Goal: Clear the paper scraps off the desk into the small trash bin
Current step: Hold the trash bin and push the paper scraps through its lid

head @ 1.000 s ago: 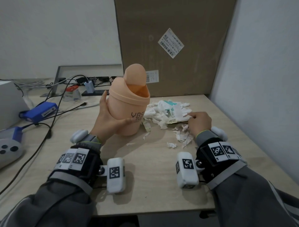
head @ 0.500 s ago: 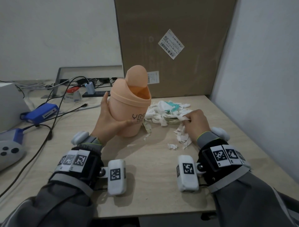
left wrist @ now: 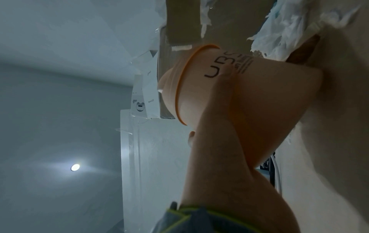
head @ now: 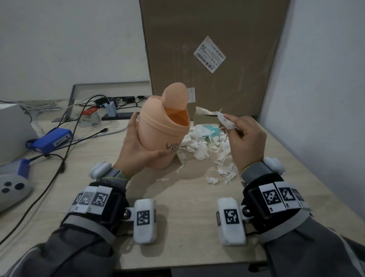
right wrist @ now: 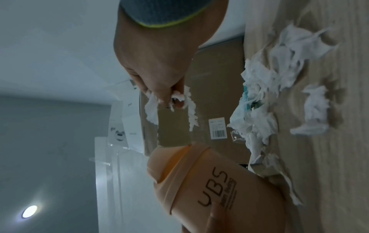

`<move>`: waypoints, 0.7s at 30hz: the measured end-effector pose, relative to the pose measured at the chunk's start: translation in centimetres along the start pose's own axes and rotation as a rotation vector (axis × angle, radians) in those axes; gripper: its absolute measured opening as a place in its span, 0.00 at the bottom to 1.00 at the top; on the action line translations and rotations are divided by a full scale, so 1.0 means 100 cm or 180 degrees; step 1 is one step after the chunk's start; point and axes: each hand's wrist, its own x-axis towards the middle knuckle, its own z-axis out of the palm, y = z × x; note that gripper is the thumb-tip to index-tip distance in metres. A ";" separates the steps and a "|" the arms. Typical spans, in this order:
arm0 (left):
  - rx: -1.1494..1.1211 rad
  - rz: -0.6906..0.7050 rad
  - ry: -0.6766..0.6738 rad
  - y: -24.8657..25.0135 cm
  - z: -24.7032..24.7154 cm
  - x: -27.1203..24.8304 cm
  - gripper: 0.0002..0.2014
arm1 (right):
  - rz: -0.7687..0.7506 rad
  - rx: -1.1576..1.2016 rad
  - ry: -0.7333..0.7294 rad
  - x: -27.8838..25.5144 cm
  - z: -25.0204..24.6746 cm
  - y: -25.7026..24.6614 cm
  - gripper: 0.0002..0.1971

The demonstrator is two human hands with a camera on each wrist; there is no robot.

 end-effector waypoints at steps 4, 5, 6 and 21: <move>0.0145 0.0154 -0.0085 0.004 0.001 0.000 0.69 | -0.0371 -0.0005 -0.0140 -0.003 0.003 -0.006 0.17; 0.0182 0.0201 -0.0114 0.005 0.002 0.000 0.69 | -0.0427 -0.0015 -0.0147 -0.003 0.003 -0.006 0.18; 0.0221 0.0247 -0.0137 0.005 0.002 0.000 0.69 | -0.0472 -0.0032 -0.0133 -0.003 0.003 -0.007 0.19; 0.0323 0.0402 -0.0227 0.000 0.005 0.003 0.67 | -0.0798 -0.0163 -0.0153 -0.003 0.003 -0.011 0.18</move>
